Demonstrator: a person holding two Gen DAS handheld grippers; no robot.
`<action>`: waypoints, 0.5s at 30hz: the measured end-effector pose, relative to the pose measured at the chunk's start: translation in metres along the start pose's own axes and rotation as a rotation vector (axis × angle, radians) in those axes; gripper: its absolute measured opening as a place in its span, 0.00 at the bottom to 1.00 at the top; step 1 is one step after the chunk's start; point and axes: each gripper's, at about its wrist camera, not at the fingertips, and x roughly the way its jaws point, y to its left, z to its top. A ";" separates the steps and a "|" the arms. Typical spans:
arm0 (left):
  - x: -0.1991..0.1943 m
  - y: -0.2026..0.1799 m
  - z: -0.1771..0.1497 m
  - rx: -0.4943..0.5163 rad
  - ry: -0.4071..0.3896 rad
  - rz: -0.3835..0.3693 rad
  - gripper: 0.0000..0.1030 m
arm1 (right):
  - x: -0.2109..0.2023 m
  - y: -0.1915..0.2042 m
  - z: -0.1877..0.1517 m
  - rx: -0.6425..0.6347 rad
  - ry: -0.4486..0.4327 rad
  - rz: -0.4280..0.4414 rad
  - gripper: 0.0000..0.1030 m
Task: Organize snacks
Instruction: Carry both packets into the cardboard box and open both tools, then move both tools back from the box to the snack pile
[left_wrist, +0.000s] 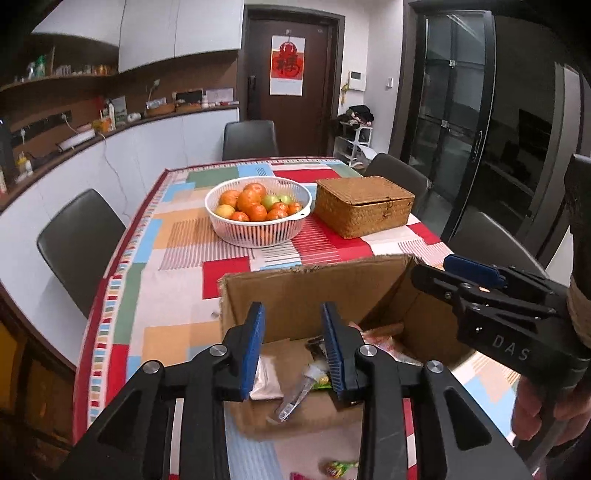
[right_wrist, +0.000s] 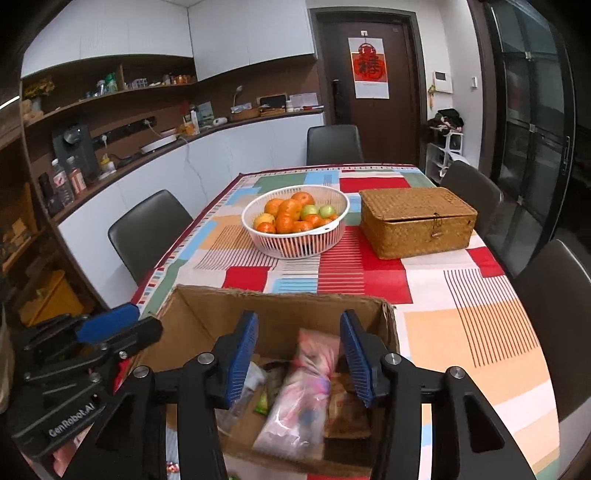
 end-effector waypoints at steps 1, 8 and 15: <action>-0.007 -0.002 -0.005 0.005 -0.007 -0.001 0.34 | -0.003 0.001 -0.003 -0.002 -0.004 0.003 0.46; -0.044 -0.012 -0.034 0.038 -0.026 -0.004 0.42 | -0.043 0.016 -0.037 -0.031 -0.030 0.037 0.46; -0.078 -0.030 -0.074 0.072 -0.034 -0.003 0.46 | -0.081 0.024 -0.082 -0.056 -0.030 0.036 0.46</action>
